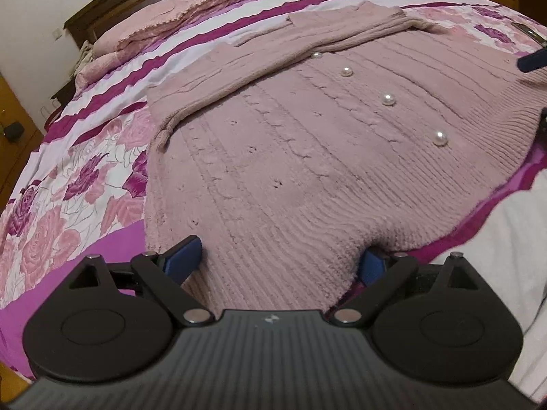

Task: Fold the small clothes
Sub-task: 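Grasp the ribbed hem with the left gripper while the right gripper grasps it too, then lift the hem with both grippers and fold it over toward the collar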

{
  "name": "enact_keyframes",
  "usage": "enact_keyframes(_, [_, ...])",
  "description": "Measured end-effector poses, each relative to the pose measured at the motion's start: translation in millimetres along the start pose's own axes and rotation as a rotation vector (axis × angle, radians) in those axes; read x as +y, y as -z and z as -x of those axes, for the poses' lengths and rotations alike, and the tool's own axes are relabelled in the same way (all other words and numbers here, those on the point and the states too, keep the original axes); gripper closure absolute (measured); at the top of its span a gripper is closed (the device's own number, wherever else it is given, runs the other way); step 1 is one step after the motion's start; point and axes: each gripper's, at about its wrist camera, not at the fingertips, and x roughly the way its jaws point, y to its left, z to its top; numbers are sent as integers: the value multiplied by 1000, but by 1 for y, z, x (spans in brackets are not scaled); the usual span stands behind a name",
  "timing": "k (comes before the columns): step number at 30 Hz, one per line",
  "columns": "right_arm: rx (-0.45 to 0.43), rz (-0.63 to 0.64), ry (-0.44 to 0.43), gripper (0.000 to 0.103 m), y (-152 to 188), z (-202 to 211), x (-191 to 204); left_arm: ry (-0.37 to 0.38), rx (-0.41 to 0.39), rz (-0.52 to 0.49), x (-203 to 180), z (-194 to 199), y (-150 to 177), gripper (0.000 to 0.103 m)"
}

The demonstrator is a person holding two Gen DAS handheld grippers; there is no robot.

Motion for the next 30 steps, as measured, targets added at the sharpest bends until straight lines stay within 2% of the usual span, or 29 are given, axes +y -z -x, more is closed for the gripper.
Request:
enact_keyframes(1, [-3,-4,-2,36,1,0,-1,-4,-3,-2,0,0,-1,7])
enact_keyframes(3, [-2,-12,-2,49,3,-3,-3,-11,-21,-12,-2,0,0,10])
enact_keyframes(4, [0,-18,-1,63,4,-4,-3,-17,-36,-22,-3,1,1,13])
enact_keyframes(5, [-1,-29,-3,72,5,-5,-4,-16,-48,-27,-4,2,1,20])
enact_keyframes(7, [-9,-49,-11,81,5,-6,-5,-5,-58,-27,-5,3,1,34])
enact_keyframes(9, [-30,-58,-19,84,5,-5,-6,17,-60,-22,-6,4,0,62])
enact_keyframes(12, [-59,-81,-22,88,2,-1,-10,33,-62,8,-4,5,-5,81])
enact_keyframes(17, [-94,-142,-13,92,-3,1,-21,54,-71,111,8,9,-13,89])
enact_keyframes(25, [-155,-223,-3,94,-17,-5,-35,23,-129,167,14,14,-38,90])
enact_keyframes(30, [-209,-258,39,94,-28,-10,-47,23,-161,227,26,12,-59,91])
